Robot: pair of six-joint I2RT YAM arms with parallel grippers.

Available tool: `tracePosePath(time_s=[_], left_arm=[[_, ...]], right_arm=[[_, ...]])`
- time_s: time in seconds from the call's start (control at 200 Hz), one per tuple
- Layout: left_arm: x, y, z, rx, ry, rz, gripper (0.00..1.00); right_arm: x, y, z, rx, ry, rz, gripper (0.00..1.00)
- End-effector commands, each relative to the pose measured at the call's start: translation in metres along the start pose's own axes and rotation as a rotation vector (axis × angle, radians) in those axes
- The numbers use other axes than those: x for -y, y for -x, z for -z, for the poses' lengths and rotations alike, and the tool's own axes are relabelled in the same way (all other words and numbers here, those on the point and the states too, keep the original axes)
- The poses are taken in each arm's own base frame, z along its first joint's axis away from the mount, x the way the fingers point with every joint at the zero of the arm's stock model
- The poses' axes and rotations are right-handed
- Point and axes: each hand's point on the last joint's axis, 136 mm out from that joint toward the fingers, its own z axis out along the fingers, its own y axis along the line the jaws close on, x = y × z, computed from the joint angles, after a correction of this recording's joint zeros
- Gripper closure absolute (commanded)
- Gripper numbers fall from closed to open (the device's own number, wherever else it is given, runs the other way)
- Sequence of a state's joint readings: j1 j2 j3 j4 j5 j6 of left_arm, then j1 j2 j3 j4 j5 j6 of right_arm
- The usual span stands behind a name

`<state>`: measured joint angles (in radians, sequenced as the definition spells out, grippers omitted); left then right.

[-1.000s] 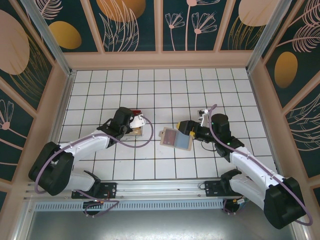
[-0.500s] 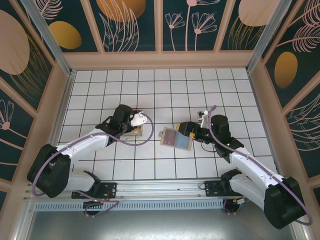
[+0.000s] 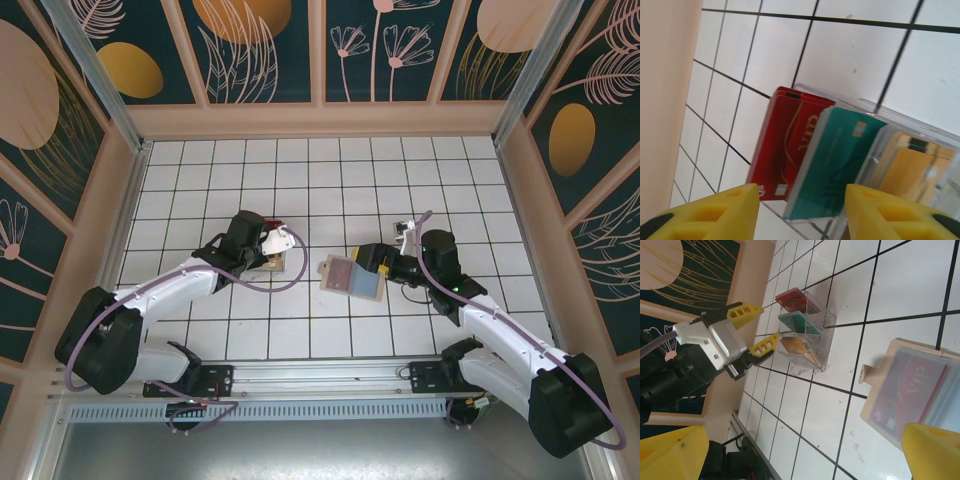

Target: Take the credit cards out of the card holder

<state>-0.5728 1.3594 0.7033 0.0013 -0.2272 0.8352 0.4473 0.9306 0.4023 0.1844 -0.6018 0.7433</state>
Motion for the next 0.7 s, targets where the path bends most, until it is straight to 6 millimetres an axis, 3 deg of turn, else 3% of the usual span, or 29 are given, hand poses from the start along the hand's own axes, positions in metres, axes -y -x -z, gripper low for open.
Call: tracePosePath(time_s=[0.0,0.32,0.696], left_arm=[[-0.005,-0.003,-0.01,-0.015,0.042,0.02,0.51],[-0.02,0.0,-0.017,-0.021,0.083,0.063,0.5],[-0.037,-0.001,-0.027,-0.036,0.17,0.111,0.43]], right_arm=[[-0.002,-0.001,-0.002,0.006,0.016,0.001,0.01],[0.0,-0.003,-0.002,0.009,0.014,-0.004,0.01],[0.0,-0.003,-0.001,0.012,0.02,-0.005,0.01]])
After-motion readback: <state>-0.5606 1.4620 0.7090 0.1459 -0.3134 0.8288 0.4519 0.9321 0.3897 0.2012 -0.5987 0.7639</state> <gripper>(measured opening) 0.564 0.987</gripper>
